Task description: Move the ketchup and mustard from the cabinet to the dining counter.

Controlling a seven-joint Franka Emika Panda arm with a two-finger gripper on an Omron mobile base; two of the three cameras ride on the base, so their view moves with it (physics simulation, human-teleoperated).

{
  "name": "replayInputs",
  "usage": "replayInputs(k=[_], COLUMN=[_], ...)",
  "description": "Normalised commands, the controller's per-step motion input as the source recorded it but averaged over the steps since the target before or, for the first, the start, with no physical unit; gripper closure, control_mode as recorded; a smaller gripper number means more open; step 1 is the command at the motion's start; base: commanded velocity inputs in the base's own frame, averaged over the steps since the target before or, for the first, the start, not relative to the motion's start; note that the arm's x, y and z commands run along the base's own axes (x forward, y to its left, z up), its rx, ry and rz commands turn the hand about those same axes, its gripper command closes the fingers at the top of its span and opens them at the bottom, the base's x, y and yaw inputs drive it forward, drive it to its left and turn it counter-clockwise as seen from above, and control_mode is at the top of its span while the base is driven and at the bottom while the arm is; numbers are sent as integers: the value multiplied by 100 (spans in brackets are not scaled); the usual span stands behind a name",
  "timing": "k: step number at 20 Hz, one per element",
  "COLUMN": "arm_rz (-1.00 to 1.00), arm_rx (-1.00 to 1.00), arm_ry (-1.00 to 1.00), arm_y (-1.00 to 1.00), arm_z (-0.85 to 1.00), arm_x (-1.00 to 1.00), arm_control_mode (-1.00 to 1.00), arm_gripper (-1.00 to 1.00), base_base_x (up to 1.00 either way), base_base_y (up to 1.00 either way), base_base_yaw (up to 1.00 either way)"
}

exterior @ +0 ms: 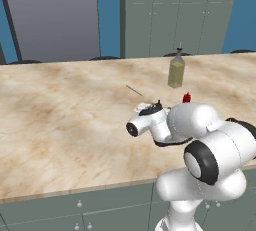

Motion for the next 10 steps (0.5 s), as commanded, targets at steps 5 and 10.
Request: replayInputs(k=[5, 10], arm_rz=[7, 8], arm_rx=[12, 13], arm_ry=[-25, -11], arm_y=[13, 21], arm_z=[98, 100], arm_x=[-56, -33], arm_control_mode=[-100, -100], arm_gripper=[-100, -100], base_base_x=[0, 0], base_base_y=[0, 0], base_base_yaw=[0, 0])
